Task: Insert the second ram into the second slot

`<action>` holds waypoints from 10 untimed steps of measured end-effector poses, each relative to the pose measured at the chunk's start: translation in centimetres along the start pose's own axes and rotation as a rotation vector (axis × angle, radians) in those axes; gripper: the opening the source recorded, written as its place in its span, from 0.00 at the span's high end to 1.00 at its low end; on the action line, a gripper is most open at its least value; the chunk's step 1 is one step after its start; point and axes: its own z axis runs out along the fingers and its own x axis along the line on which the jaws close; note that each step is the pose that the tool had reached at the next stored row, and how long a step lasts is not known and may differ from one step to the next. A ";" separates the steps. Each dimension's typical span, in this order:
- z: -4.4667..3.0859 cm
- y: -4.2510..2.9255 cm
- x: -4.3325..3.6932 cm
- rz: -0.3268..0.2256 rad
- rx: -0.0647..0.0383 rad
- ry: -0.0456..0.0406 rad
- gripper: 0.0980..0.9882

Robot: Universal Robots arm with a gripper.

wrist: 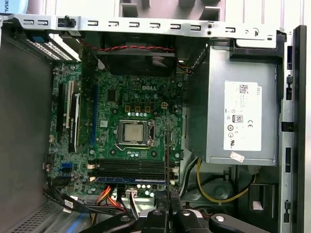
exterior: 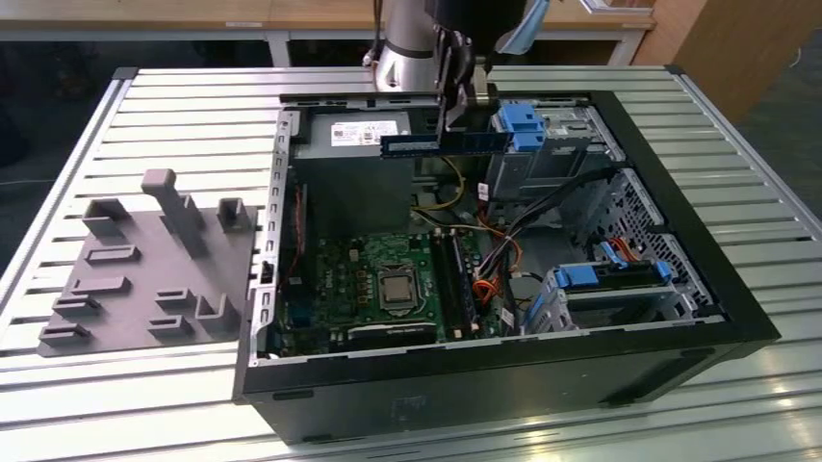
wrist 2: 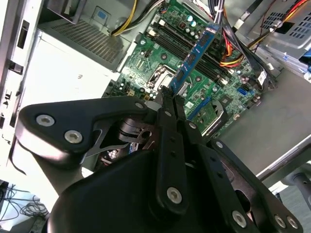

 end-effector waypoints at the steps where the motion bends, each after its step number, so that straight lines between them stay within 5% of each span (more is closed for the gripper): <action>1: 0.01 0.01 0.09 0.000 0.001 0.0000 0.96; 10: 0.09 0.04 1.10 0.000 0.004 0.0001 0.96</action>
